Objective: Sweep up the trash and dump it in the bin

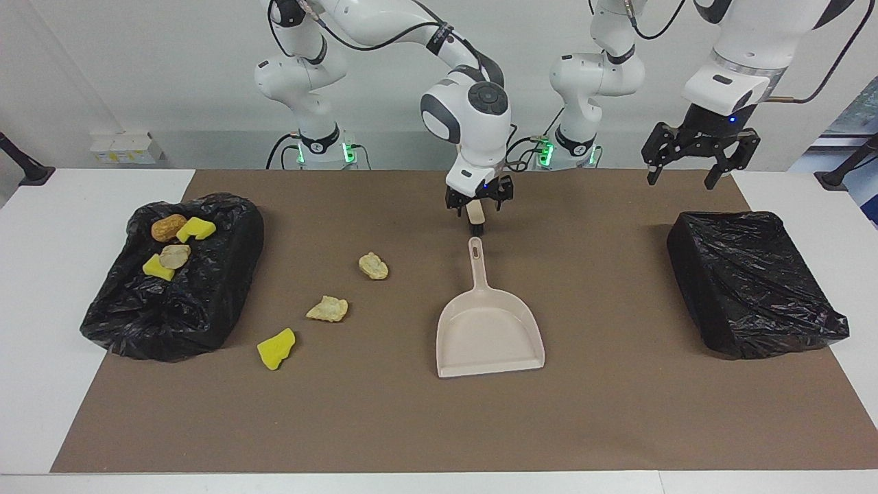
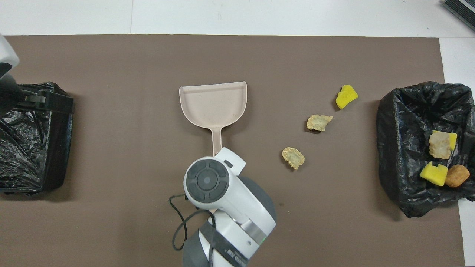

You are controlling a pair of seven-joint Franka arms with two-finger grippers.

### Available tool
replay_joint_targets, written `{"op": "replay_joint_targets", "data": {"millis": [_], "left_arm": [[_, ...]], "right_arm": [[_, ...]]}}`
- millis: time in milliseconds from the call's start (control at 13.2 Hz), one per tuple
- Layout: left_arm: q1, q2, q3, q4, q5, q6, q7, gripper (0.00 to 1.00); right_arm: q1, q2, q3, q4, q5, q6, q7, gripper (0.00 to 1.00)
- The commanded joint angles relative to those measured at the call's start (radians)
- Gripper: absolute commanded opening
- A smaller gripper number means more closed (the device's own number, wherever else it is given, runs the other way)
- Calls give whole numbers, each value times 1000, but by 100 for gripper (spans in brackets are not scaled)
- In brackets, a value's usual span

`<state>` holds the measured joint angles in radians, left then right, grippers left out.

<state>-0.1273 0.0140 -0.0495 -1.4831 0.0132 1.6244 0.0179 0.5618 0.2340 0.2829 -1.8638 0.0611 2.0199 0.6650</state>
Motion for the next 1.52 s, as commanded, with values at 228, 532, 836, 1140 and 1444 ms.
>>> {"op": "replay_joint_targets", "data": {"millis": [228, 532, 836, 1140, 1444], "left_arm": [[-139, 29, 7, -124, 11, 168, -85, 100], [-247, 88, 7, -186, 11, 273, -194, 100], [-379, 202, 7, -233, 13, 402, -353, 100], [-474, 212, 7, -390, 13, 561, -461, 100], [-499, 213, 7, -466, 11, 652, -504, 100]], "right_arm": [[134, -261, 2, -368, 166, 49, 105, 97], [216, -256, 2, -477, 207, 219, 195, 82], [219, -231, 1, -485, 209, 250, 206, 63], [217, -223, -1, -476, 207, 264, 261, 36], [190, -239, -7, -474, 207, 284, 283, 0]]}}
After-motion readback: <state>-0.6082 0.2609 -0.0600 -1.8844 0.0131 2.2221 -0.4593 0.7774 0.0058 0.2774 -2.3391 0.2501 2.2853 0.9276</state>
